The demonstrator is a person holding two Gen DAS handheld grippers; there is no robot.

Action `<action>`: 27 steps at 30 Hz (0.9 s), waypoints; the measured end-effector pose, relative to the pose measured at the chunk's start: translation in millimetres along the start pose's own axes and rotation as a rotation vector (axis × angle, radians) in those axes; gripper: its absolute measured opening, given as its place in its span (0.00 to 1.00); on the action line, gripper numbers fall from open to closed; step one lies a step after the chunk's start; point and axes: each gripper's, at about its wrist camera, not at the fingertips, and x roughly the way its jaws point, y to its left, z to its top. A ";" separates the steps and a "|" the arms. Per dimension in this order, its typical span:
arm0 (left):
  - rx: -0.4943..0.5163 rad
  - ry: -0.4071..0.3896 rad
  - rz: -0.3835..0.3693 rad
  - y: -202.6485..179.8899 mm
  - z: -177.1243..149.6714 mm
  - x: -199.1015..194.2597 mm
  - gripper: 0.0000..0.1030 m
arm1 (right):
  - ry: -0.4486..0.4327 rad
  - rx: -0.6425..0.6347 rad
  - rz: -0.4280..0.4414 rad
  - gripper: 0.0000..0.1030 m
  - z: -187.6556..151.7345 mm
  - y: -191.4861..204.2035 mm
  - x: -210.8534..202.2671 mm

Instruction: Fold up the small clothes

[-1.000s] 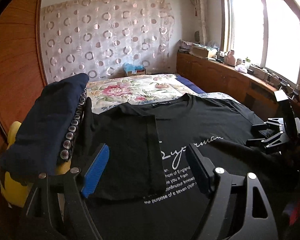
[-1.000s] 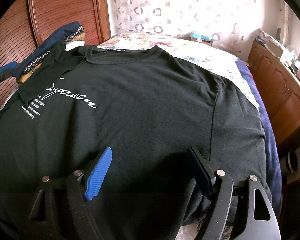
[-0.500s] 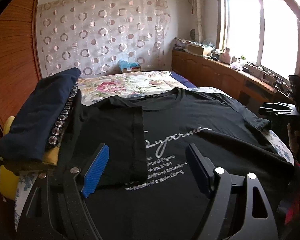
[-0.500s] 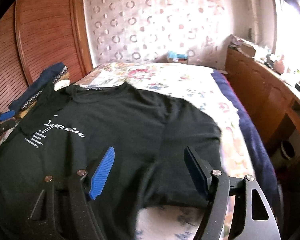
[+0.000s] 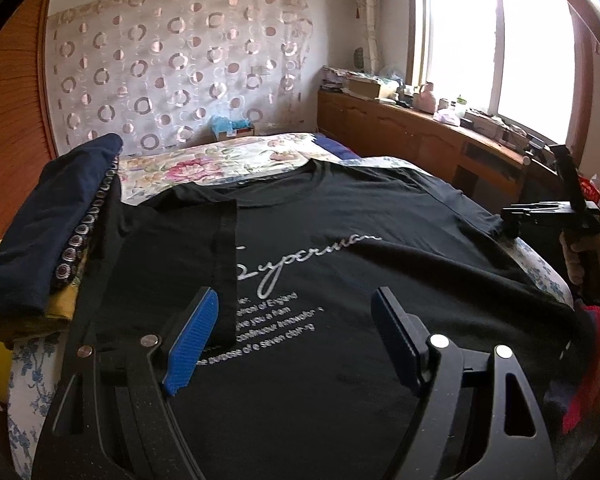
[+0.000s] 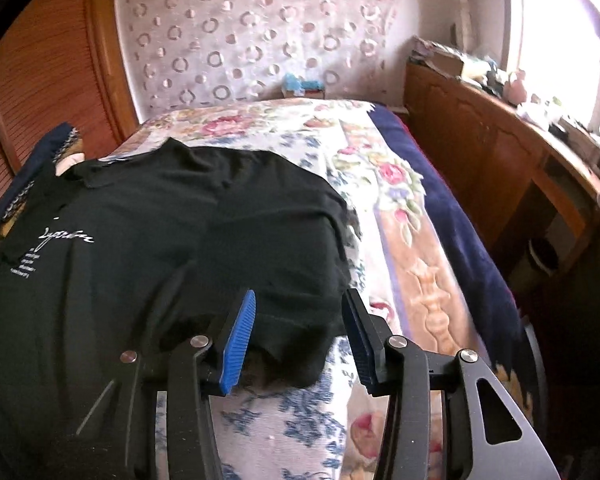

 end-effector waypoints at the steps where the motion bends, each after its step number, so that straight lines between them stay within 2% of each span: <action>1: 0.003 0.003 -0.002 -1.6 -0.2 0.7 0.77 | 0.008 0.012 0.008 0.45 -0.3 -1.1 0.9; 10: 0.009 0.021 -0.014 -7.9 -2.9 4.4 0.77 | 0.060 0.047 0.045 0.45 -1.3 -8.9 14.0; 14: 0.007 0.023 -0.016 -8.7 -2.4 4.0 0.77 | 0.055 0.027 0.041 0.36 3.5 -12.5 9.6; 16: 0.007 0.023 -0.016 -8.7 -2.5 4.0 0.77 | 0.049 0.005 0.009 0.25 2.3 -11.8 8.6; 17: 0.007 0.023 -0.016 -8.6 -2.5 4.0 0.77 | 0.042 -0.009 -0.003 0.14 4.2 -11.3 6.6; 18: 0.007 0.024 -0.016 -8.6 -2.5 3.9 0.77 | 0.037 -0.018 0.005 0.11 4.9 -8.1 8.7; 22: 0.007 0.031 -0.013 -8.9 -2.9 5.6 0.77 | -0.001 -0.110 -0.014 0.09 19.0 15.1 -0.2; 25: 0.000 0.030 -0.013 -8.9 -3.1 4.6 0.77 | -0.069 -0.161 0.003 0.09 40.8 38.3 -15.3; 27: 0.004 0.029 -0.008 -8.9 -2.9 4.1 0.77 | -0.104 -0.195 0.043 0.09 52.1 58.0 -22.9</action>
